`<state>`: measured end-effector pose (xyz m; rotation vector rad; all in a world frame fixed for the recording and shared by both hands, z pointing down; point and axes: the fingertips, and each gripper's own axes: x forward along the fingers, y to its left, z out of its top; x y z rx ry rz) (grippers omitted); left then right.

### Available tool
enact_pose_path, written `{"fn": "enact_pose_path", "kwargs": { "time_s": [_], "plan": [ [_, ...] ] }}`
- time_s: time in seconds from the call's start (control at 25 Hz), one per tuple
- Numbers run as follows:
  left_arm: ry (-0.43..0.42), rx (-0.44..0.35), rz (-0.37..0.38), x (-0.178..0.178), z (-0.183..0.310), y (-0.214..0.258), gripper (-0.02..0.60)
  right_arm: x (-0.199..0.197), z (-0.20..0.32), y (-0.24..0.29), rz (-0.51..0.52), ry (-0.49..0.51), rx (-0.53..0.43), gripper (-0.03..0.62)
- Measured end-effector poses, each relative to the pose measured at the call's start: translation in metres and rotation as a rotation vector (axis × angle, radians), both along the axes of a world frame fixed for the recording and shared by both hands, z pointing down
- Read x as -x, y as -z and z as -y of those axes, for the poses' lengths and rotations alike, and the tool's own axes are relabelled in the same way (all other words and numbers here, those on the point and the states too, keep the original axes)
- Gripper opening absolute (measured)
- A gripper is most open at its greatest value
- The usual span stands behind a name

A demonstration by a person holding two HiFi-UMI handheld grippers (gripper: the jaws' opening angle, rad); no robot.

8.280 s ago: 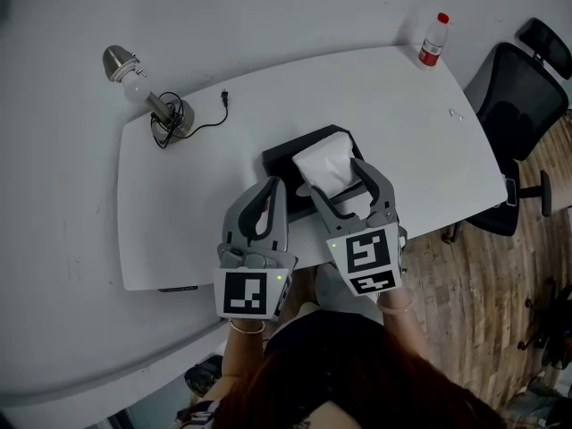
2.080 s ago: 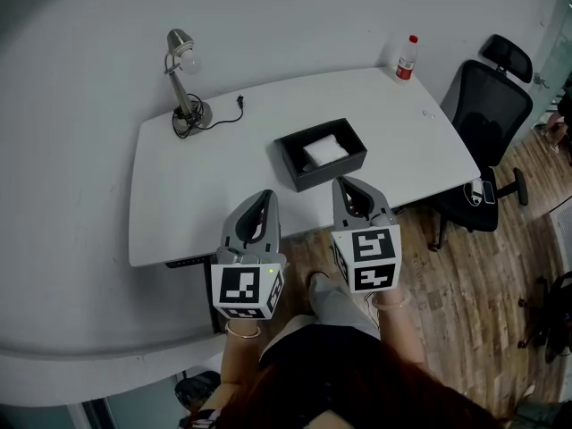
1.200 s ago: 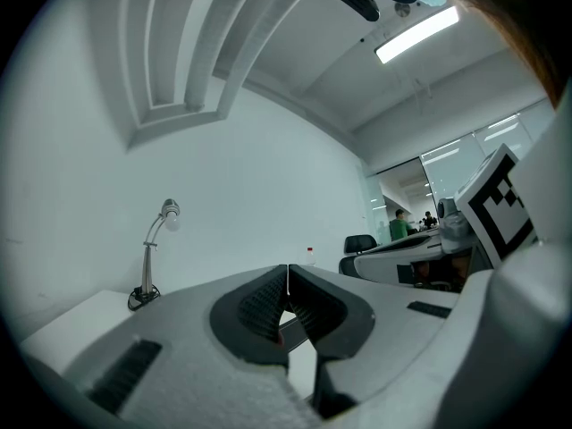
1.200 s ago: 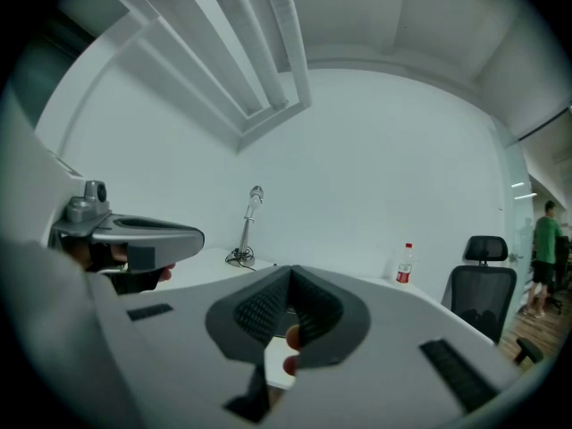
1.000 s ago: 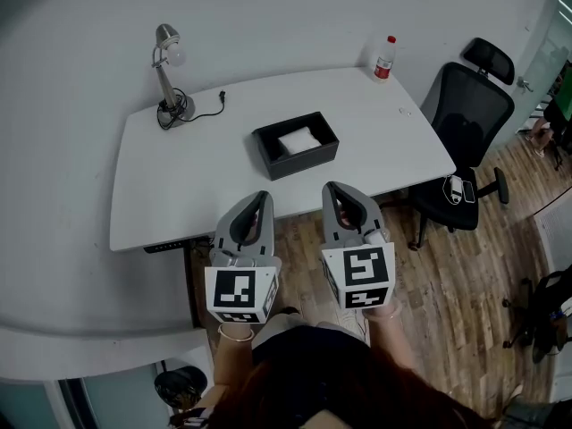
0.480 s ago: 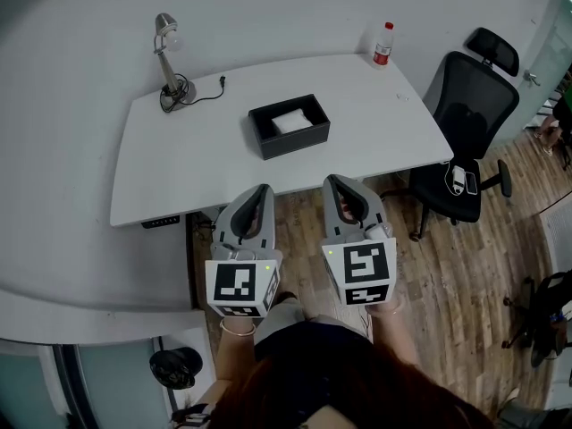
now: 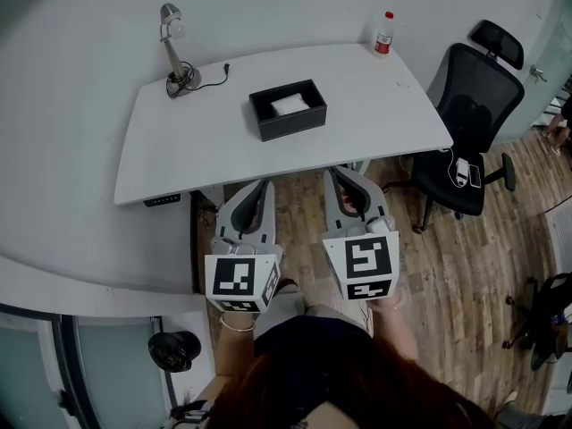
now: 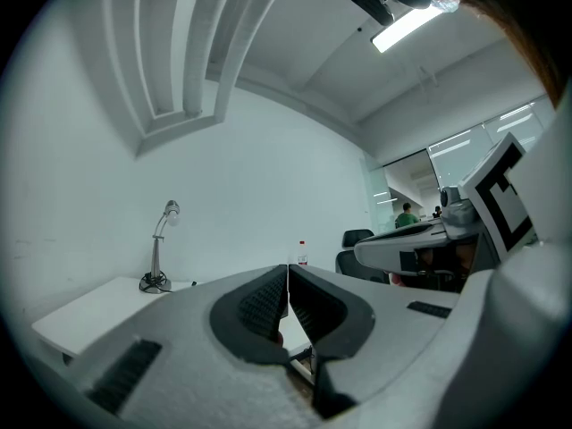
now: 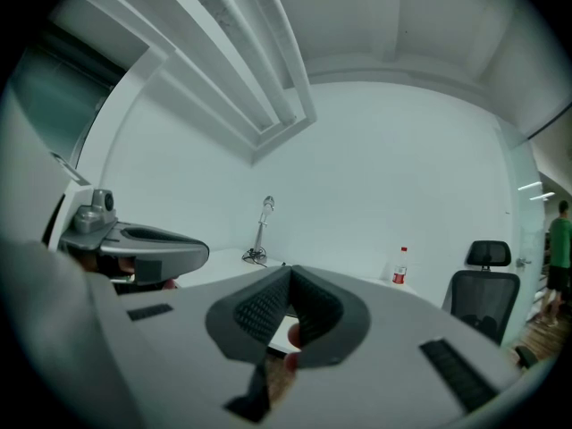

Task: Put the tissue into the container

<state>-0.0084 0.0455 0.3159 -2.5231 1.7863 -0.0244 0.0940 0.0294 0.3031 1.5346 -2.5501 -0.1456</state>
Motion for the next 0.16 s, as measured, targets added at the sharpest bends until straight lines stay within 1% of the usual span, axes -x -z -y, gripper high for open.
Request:
{"fn": "enact_pose_path", "kwargs": {
  "time_s": [0.16],
  "plan": [
    [-0.001, 0.003, -0.008, -0.0068, -0.0130, -0.0009, 0.028, -0.0053, -0.0129, 0.0001, 0.002, 0.008, -0.003, 0.020]
  ]
}}
